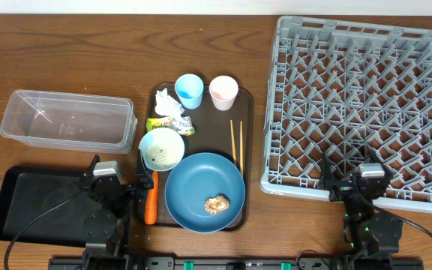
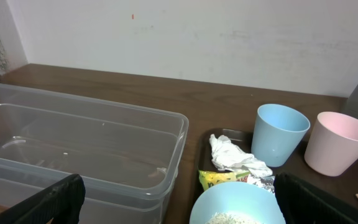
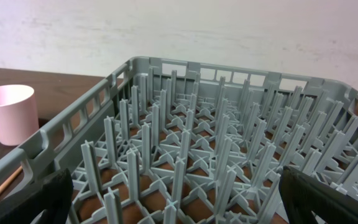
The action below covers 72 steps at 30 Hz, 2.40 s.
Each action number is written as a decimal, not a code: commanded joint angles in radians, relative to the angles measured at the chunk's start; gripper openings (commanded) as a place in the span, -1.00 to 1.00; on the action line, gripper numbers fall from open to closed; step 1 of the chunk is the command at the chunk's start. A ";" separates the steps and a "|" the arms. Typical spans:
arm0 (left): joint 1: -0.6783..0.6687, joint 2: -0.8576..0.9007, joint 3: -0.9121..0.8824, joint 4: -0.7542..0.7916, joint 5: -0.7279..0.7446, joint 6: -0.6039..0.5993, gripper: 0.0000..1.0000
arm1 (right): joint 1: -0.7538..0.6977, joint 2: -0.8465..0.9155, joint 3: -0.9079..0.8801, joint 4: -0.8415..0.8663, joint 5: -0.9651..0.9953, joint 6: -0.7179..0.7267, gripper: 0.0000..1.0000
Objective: Sort waste into correct bins and load items into the dishwasher rack
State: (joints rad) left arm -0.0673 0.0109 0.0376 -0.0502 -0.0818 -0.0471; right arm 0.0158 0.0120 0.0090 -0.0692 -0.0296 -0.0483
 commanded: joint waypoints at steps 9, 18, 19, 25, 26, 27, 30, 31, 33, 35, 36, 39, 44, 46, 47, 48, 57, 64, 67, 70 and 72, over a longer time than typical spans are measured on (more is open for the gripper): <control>-0.002 -0.006 -0.033 0.011 0.131 -0.003 0.96 | -0.021 -0.002 -0.003 0.066 -0.142 0.210 0.98; -0.002 0.066 0.188 -0.001 0.203 -0.037 0.96 | -0.021 0.071 0.212 0.068 -0.244 0.291 0.98; -0.002 0.102 0.238 -0.046 0.208 -0.037 0.96 | -0.021 0.109 0.258 0.038 -0.260 0.290 0.98; -0.002 0.409 0.574 -0.314 0.245 -0.040 0.96 | -0.021 0.479 0.607 -0.276 -0.309 0.290 0.98; -0.002 0.470 0.639 -0.357 0.263 -0.040 0.96 | -0.021 0.549 0.670 -0.331 -0.312 0.286 0.98; -0.002 0.522 0.696 -0.397 0.278 -0.040 0.96 | -0.021 0.608 0.725 -0.378 -0.312 0.286 0.99; -0.002 0.700 0.886 -0.557 0.307 -0.040 0.96 | -0.021 0.801 0.904 -0.533 -0.312 0.286 0.98; -0.002 0.769 0.956 -0.625 0.327 -0.040 0.96 | -0.021 0.890 0.993 -0.615 -0.315 0.269 0.98; -0.002 0.879 1.061 -0.734 0.344 -0.040 0.96 | -0.021 0.986 1.088 -0.706 -0.315 0.229 0.98; -0.002 0.973 1.135 -0.818 0.344 -0.040 0.96 | -0.021 1.080 1.177 -0.777 -0.315 0.173 0.99; -0.002 1.017 1.157 -0.845 0.344 -0.040 0.96 | -0.021 1.113 1.204 -0.792 -0.315 0.156 0.99; -0.002 1.106 1.167 -0.863 0.330 -0.071 0.96 | -0.021 1.193 1.241 -0.796 -0.327 0.167 0.98; -0.002 1.243 1.169 -0.789 0.404 -0.166 0.96 | -0.021 1.247 1.240 -0.807 -0.340 0.167 0.98; -0.002 1.301 1.187 -0.757 0.403 -0.184 0.96 | -0.021 1.257 1.240 -0.807 -0.341 0.167 0.98; -0.003 1.331 1.201 -0.745 0.403 -0.184 0.96 | -0.021 1.261 1.240 -0.807 -0.341 0.167 0.98; -0.004 1.368 1.217 -0.730 0.401 -0.183 0.96 | -0.021 1.264 1.240 -0.808 -0.341 0.167 0.99; -0.023 1.687 1.368 -0.589 0.341 -0.175 0.99 | -0.021 1.266 1.240 -0.809 -0.334 0.167 0.98; -0.077 1.819 1.370 -0.455 0.307 -0.122 0.68 | -0.021 1.266 1.240 -0.806 -0.335 0.167 0.99; -0.100 1.855 1.370 -0.428 0.207 -0.122 0.60 | -0.021 1.266 1.240 -0.806 -0.335 0.167 0.99; -0.113 1.889 1.370 -0.407 0.192 -0.121 0.33 | -0.021 1.266 1.240 -0.806 -0.334 0.167 0.98; -0.114 1.910 1.370 -0.404 0.175 -0.122 0.06 | -0.021 1.266 1.240 -0.806 -0.335 0.167 0.98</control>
State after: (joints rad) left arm -0.1814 1.8935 1.3884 -0.4595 0.1520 -0.1791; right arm 0.0158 1.2747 1.2297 -0.8745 -0.3527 0.1318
